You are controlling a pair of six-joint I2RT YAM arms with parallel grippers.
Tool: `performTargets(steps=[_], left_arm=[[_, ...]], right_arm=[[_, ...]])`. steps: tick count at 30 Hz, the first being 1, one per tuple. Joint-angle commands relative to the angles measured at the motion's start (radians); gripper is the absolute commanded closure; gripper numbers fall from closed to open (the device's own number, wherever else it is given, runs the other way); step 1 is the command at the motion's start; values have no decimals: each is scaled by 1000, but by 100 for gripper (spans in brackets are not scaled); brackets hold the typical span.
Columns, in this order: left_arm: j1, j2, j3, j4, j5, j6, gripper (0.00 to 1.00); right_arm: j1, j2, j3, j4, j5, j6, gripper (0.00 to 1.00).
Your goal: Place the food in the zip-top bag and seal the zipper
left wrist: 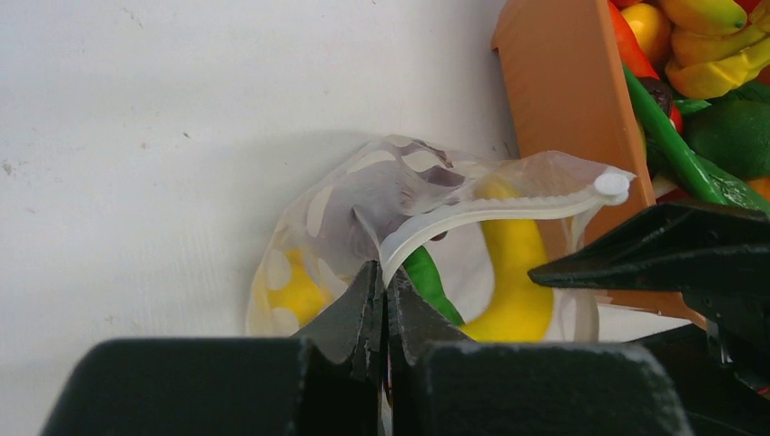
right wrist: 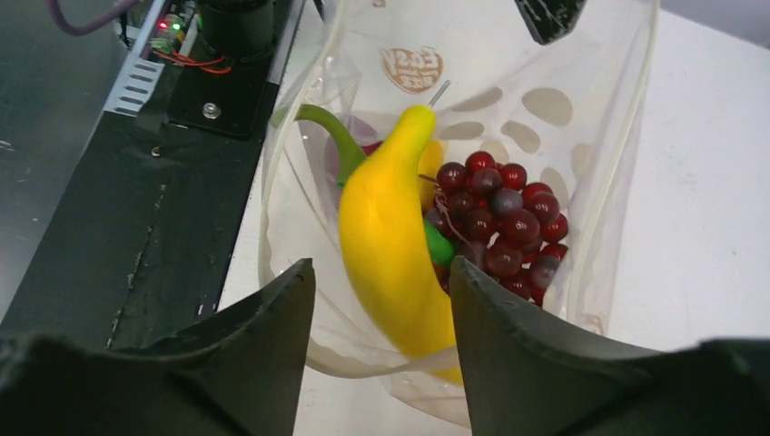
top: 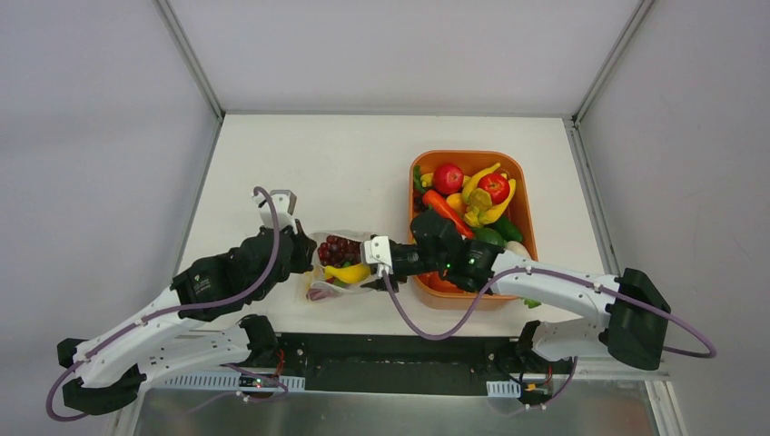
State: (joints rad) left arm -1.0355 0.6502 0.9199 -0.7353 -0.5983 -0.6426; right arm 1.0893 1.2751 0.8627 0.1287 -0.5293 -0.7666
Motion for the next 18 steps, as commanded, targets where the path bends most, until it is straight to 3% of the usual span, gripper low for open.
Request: performTargets(steps=[1,5,11,15,18], left_arm=[[-11,1,41,46,21,23,99],[-11,-8,31,36,12,19,99],[-11,-26,7,23,-11,6,99],[-11,-31,-3,27,-14,5,99],[-11,-27,-5,28,-8,7,99]], right_arm=[[4,18,81,-17,98,18,40],[7,29,139,-4,216,151,32],[8,-53,137,17,167,306,57],[8,-176,36,177,139,432,55],[8,-248,5,216,245,524,49]])
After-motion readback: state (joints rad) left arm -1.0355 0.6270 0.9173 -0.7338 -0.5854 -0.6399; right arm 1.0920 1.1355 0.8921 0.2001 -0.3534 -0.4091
